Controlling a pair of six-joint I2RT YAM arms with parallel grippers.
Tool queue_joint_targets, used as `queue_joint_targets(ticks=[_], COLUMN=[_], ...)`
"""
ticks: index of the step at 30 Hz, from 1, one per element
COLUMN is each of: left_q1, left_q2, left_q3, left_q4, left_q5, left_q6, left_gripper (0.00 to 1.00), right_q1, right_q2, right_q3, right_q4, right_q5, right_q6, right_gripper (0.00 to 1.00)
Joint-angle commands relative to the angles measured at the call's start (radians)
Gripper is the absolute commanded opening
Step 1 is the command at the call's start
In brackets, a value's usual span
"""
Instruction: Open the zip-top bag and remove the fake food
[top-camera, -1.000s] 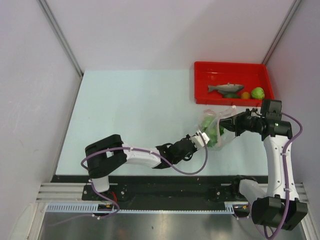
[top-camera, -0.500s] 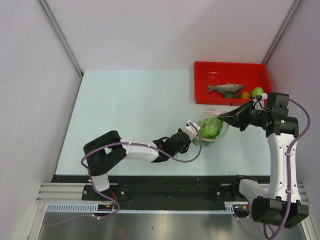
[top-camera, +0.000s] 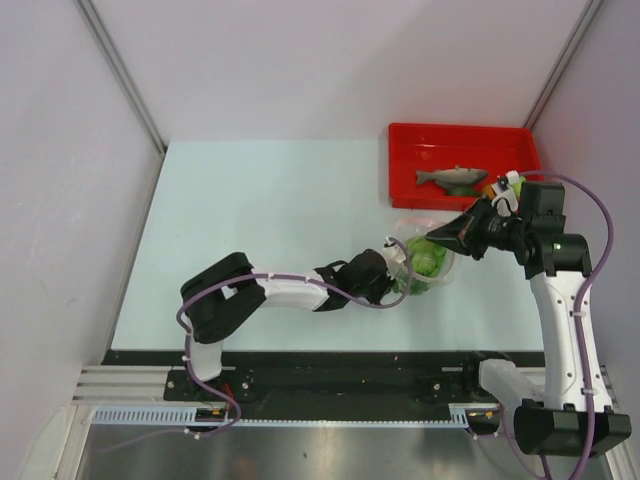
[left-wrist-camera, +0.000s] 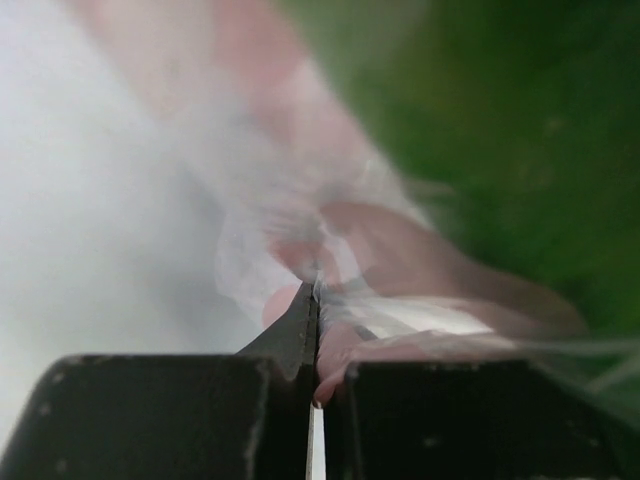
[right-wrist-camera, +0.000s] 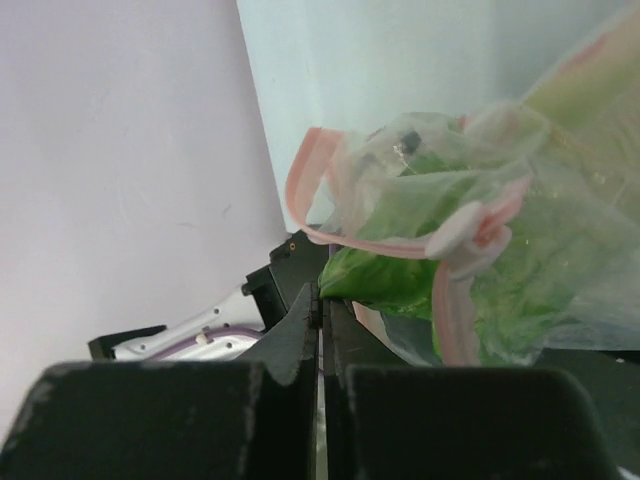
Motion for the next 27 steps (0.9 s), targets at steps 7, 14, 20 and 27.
queue_joint_targets(ticks=[7,14,20,27], left_q1=[0.030,0.032,0.032,0.033], left_q2=[0.061,-0.041,-0.311,-0.523], left_q3=[-0.040,-0.026,-0.088,-0.099], left_q4=[-0.170,-0.217,-0.223,-0.259], left_q5=[0.144,0.255,0.389,0.755], left_q6=[-0.047,0.030,0.087,0.116], left_gripper=[0.00,0.26,0.87,0.87], right_q1=[-0.087,-0.039,0.074,0.095], right_q2=[-0.151,-0.089,-0.060,-0.026], right_q3=[0.072,0.066,-0.002,-0.121], right_q4=[0.264,0.009,-0.062,0.041], right_q5=[-0.118,-0.036,0.142,0.127], right_q6=[0.018,-0.214,-0.320,-0.390], right_gripper=[0.00,0.00,0.00,0.00])
